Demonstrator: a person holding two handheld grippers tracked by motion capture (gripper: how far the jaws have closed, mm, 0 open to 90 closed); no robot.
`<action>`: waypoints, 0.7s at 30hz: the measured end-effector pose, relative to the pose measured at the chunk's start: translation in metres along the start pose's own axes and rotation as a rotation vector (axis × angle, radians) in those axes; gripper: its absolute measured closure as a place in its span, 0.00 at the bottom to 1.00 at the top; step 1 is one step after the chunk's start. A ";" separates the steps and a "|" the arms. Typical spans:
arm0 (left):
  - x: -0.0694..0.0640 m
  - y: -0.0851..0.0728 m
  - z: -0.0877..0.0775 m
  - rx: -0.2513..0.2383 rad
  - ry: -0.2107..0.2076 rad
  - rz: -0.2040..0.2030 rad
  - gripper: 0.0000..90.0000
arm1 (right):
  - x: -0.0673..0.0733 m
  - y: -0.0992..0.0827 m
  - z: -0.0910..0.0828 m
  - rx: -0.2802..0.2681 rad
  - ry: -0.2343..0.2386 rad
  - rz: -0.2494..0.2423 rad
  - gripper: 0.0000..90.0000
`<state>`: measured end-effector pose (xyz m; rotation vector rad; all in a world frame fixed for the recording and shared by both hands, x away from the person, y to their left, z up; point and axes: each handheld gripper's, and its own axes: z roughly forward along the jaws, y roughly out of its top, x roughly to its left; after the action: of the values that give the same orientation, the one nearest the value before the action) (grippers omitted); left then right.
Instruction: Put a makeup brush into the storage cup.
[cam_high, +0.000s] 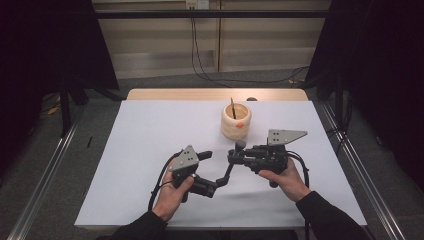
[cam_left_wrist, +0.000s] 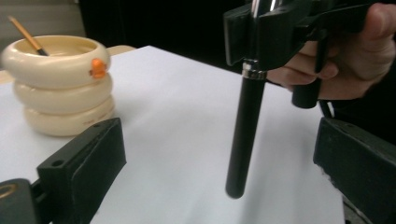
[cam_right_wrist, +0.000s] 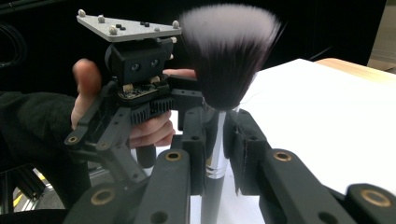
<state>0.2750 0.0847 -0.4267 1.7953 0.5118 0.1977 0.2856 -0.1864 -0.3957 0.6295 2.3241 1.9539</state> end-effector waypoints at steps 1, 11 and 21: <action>0.000 0.000 -0.002 -0.006 0.019 0.004 0.03 | 0.000 0.000 0.000 -0.002 -0.002 0.000 0.86; 0.008 -0.008 -0.024 -0.043 0.076 -0.049 0.01 | -0.004 0.002 -0.006 0.005 -0.041 0.000 0.86; 0.015 -0.013 -0.044 -0.048 0.110 -0.027 0.01 | -0.008 0.004 -0.012 0.008 -0.075 -0.007 0.86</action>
<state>0.2683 0.1321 -0.4285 1.7368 0.6048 0.2888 0.2909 -0.1993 -0.3909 0.6814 2.2880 1.8850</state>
